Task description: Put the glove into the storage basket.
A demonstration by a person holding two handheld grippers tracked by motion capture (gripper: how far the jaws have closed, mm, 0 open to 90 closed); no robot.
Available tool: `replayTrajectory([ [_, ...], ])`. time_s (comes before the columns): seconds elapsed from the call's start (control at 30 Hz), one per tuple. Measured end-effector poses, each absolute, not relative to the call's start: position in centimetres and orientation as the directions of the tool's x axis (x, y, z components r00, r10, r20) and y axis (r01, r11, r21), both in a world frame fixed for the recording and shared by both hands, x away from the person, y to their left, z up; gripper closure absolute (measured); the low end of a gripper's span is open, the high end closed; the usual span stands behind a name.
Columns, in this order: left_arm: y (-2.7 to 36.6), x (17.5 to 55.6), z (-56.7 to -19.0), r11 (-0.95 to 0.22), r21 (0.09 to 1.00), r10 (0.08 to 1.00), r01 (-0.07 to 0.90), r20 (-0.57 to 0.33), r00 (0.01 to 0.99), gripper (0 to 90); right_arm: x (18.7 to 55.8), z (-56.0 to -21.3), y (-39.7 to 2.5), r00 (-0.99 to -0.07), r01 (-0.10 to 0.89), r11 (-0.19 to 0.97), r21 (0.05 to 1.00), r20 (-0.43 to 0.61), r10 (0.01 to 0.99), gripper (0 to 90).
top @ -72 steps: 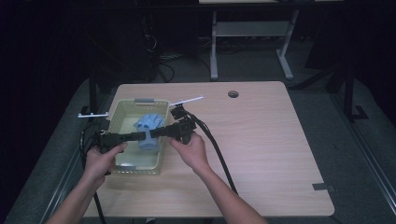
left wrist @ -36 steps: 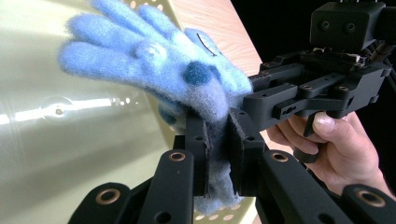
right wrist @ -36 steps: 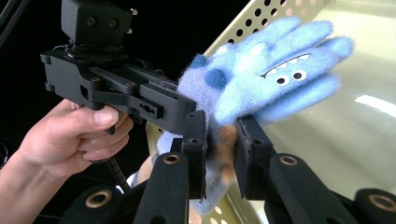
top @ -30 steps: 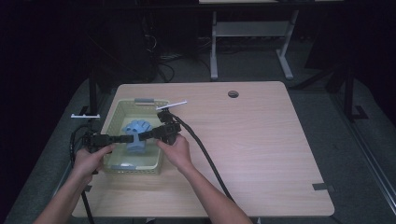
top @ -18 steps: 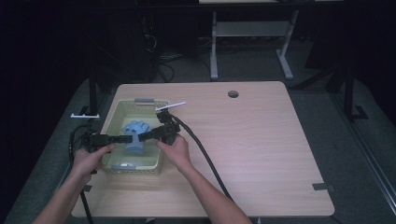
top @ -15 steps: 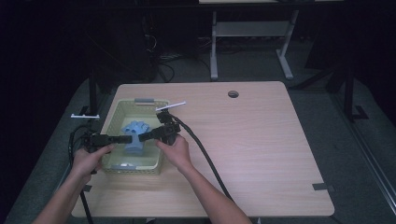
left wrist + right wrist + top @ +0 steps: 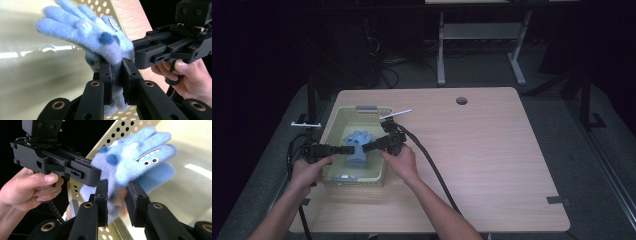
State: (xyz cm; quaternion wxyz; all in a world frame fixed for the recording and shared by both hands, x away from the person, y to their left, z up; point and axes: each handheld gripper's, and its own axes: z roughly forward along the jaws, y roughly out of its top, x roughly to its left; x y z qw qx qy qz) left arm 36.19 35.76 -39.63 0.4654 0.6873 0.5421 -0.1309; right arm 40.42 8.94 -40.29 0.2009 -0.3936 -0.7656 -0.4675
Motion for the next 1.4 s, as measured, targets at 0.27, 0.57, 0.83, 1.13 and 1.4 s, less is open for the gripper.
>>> replayTrajectory([
  [0.27, 35.2, 36.6, -40.1, -0.02, 0.485, 0.683, 0.874, -0.632, 0.367, 79.9, 40.2, -40.1, 8.0, -0.606, 0.792, 0.243, 0.56, 0.674, 0.423, 70.6],
  [0.57, 33.7, 37.3, -40.4, -0.105, 0.454, 0.795, 0.885, -0.497, 0.348, 79.5, 39.7, -39.7, 7.5, -0.626, 0.776, 0.248, 0.58, 0.66, 0.415, 70.5],
  [0.83, 33.0, 38.2, -41.2, -0.143, 0.386, 0.849, 0.911, -0.426, 0.313, 78.7, 39.3, -39.2, 6.6, -0.635, 0.767, 0.233, 0.598, 0.655, 0.41, 70.5],
  [1.13, 32.9, 38.8, -41.5, -0.17, 0.325, 0.896, 0.93, -0.343, 0.283, 71.8, 39.1, -38.8, 5.2, -0.625, 0.773, 0.21, 0.598, 0.662, 0.414, 69.2],
  [1.4, 33.4, 38.7, -40.8, -0.163, 0.344, 0.915, 0.925, -0.299, 0.273, 61.7, 38.9, -38.7, 4.8, -0.638, 0.761, 0.212, 0.613, 0.649, 0.414, 68.1],
])
